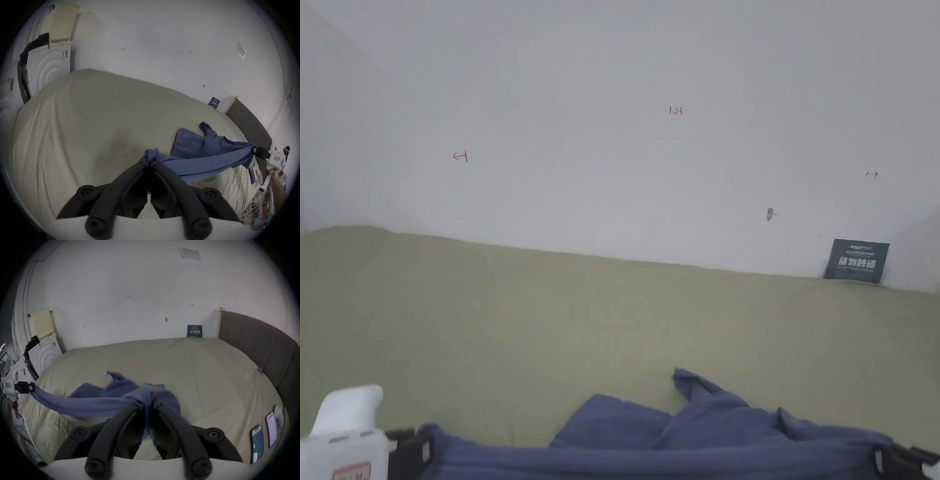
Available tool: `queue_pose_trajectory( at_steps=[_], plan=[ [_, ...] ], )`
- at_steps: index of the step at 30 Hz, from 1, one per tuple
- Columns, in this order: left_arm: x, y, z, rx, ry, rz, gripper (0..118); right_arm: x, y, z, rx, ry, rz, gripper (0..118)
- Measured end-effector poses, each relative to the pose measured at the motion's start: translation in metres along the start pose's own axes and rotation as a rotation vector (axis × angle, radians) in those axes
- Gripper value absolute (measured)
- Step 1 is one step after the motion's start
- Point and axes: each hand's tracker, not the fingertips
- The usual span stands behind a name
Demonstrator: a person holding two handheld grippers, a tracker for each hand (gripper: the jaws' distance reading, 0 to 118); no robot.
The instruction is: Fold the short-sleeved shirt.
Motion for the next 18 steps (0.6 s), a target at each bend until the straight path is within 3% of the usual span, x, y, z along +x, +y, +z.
queue_pose_trajectory(
  at_steps=[15, 16, 17, 18],
  plan=[
    [-0.015, -0.084, 0.017, -0.170, 0.030, 0.053, 1, 0.013, -0.084, 0.021, -0.154, -0.001, -0.077, 13],
    [-0.015, -0.086, 0.015, -0.188, 0.022, 0.053, 4, 0.013, -0.085, 0.023, -0.147, 0.002, -0.083, 14],
    [-0.012, -0.086, 0.015, -0.190, 0.028, 0.055, 13, 0.014, -0.085, 0.025, -0.135, 0.008, -0.091, 18],
    [-0.010, -0.088, 0.017, -0.185, 0.043, 0.052, 35, 0.013, -0.083, 0.028, -0.124, 0.007, -0.099, 29]
  ],
)
